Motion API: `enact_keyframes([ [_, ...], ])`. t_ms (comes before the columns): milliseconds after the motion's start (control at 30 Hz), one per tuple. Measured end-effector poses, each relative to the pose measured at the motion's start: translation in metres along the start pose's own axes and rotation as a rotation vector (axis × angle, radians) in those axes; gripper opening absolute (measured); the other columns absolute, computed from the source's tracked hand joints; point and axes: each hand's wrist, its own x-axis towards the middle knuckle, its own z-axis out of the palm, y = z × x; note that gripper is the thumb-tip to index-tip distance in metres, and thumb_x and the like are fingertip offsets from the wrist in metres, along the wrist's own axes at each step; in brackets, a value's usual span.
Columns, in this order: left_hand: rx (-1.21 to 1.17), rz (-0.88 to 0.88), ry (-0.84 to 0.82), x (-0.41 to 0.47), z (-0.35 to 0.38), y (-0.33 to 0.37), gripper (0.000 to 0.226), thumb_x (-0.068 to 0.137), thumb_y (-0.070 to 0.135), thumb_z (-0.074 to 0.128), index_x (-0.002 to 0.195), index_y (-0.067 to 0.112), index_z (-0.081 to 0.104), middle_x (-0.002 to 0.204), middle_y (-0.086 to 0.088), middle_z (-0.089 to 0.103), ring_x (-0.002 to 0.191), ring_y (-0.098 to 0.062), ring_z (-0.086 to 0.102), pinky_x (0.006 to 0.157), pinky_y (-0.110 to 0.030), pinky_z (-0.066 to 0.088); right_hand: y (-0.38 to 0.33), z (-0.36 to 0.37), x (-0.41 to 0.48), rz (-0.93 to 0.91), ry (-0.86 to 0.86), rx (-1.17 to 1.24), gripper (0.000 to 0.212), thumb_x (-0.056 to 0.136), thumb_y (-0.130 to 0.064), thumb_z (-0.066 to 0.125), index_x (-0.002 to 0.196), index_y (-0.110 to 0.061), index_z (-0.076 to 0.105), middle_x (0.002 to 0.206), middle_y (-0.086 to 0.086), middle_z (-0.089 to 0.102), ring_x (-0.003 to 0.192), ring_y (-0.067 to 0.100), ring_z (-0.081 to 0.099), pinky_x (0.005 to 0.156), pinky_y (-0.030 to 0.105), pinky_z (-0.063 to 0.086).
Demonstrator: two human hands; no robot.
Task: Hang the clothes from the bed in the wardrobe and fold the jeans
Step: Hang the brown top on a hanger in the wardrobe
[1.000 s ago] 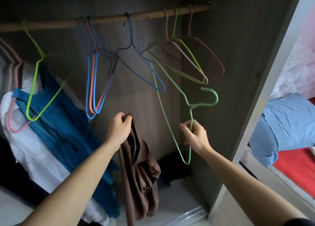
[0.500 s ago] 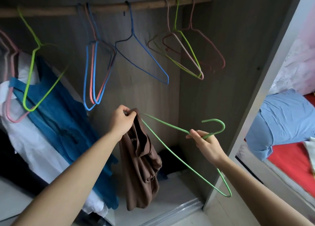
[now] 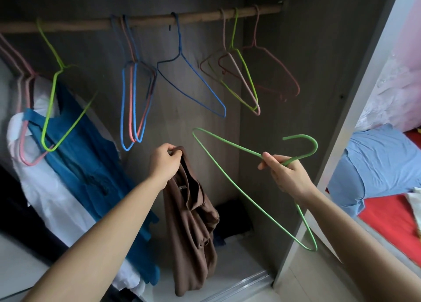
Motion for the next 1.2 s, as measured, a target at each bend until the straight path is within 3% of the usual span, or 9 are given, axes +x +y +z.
enact_keyframes([
  [133, -0.043, -0.076, 0.037, 0.003, -0.004, 0.004, 0.016, 0.09, 0.022, 0.062, 0.098, 0.008, 0.061, 0.091, -0.004, 0.063, 0.085, -0.024, 0.057, 0.074, -0.032, 0.045, -0.014, -0.009, -0.009, 0.041, -0.172, 0.08, 0.045, 0.098, -0.047, 0.052, 0.078, -0.011, 0.07, 0.056, 0.008, 0.03, 0.047, 0.017, 0.024, 0.046, 0.028, 0.019],
  [300, -0.071, -0.07, 0.103, 0.006, -0.006, 0.002, 0.011, 0.088, 0.017, 0.064, 0.087, 0.006, 0.064, 0.074, 0.001, 0.06, 0.067, -0.015, 0.053, 0.056, -0.024, 0.038, -0.025, -0.018, -0.016, 0.075, -0.332, -0.049, 0.047, 0.096, -0.051, 0.054, 0.078, -0.011, 0.07, 0.055, 0.008, 0.032, 0.046, 0.015, 0.028, 0.044, 0.026, 0.024],
  [500, 0.075, 0.165, -0.011, -0.002, -0.003, -0.001, 0.007, 0.084, 0.013, 0.068, 0.085, 0.014, 0.075, 0.075, 0.003, 0.068, 0.072, -0.016, 0.062, 0.059, -0.017, 0.041, -0.022, 0.01, -0.012, 0.036, -0.318, -0.185, 0.045, 0.1, -0.05, 0.05, 0.075, -0.02, 0.072, 0.045, -0.009, 0.035, 0.039, 0.008, 0.031, 0.041, 0.015, 0.028],
  [600, 0.226, 0.261, -0.029, -0.003, -0.008, -0.001, 0.013, 0.086, 0.017, 0.069, 0.096, 0.018, 0.077, 0.086, 0.004, 0.06, 0.078, -0.016, 0.059, 0.071, -0.022, 0.038, -0.022, 0.015, -0.008, 0.037, -0.305, -0.247, 0.043, 0.1, -0.05, 0.05, 0.075, -0.024, 0.073, 0.045, -0.01, 0.035, 0.038, 0.006, 0.031, 0.04, 0.013, 0.028],
  [700, 0.301, 0.36, -0.056, -0.005, -0.013, 0.002, 0.014, 0.09, 0.023, 0.067, 0.097, 0.028, 0.078, 0.091, 0.005, 0.058, 0.084, -0.016, 0.058, 0.073, -0.028, 0.044, -0.023, 0.02, -0.002, 0.007, -0.217, -0.195, 0.042, 0.1, -0.051, 0.049, 0.077, -0.025, 0.073, 0.045, -0.011, 0.036, 0.039, 0.006, 0.032, 0.041, 0.014, 0.028],
  [800, 0.406, 0.44, 0.029, -0.006, -0.019, 0.006, 0.015, 0.091, 0.026, 0.067, 0.102, 0.03, 0.077, 0.093, 0.002, 0.055, 0.085, -0.019, 0.055, 0.071, -0.034, 0.049, -0.022, 0.031, 0.0, 0.008, -0.167, -0.13, 0.045, 0.101, -0.048, 0.049, 0.075, -0.018, 0.071, 0.045, -0.011, 0.036, 0.039, 0.007, 0.03, 0.039, 0.015, 0.027],
  [967, 0.504, 0.46, 0.011, -0.011, -0.022, 0.0, 0.019, 0.095, 0.021, 0.06, 0.108, 0.02, 0.075, 0.094, -0.006, 0.073, 0.088, -0.033, 0.065, 0.075, -0.041, 0.053, -0.026, 0.038, 0.004, 0.07, -0.128, -0.148, 0.045, 0.103, -0.042, 0.049, 0.073, -0.016, 0.07, 0.044, -0.01, 0.036, 0.037, 0.007, 0.03, 0.038, 0.017, 0.026],
  [1100, 0.376, 0.384, -0.103, -0.013, -0.017, -0.001, 0.019, 0.095, 0.022, 0.061, 0.106, 0.017, 0.076, 0.098, 0.0, 0.076, 0.092, -0.024, 0.067, 0.076, -0.028, 0.048, -0.032, 0.05, 0.001, 0.161, -0.286, 0.052, 0.038, 0.103, -0.039, 0.051, 0.082, -0.012, 0.068, 0.051, -0.004, 0.031, 0.041, 0.012, 0.023, 0.037, 0.02, 0.021],
  [1200, 0.171, 0.264, -0.227, -0.014, -0.011, 0.006, 0.016, 0.093, 0.02, 0.062, 0.098, 0.018, 0.078, 0.091, 0.004, 0.076, 0.09, -0.014, 0.069, 0.076, -0.028, 0.051, -0.025, 0.067, 0.002, 0.221, -0.344, -0.047, 0.035, 0.104, -0.035, 0.048, 0.084, -0.012, 0.065, 0.056, 0.001, 0.026, 0.046, 0.015, 0.02, 0.041, 0.022, 0.018],
])
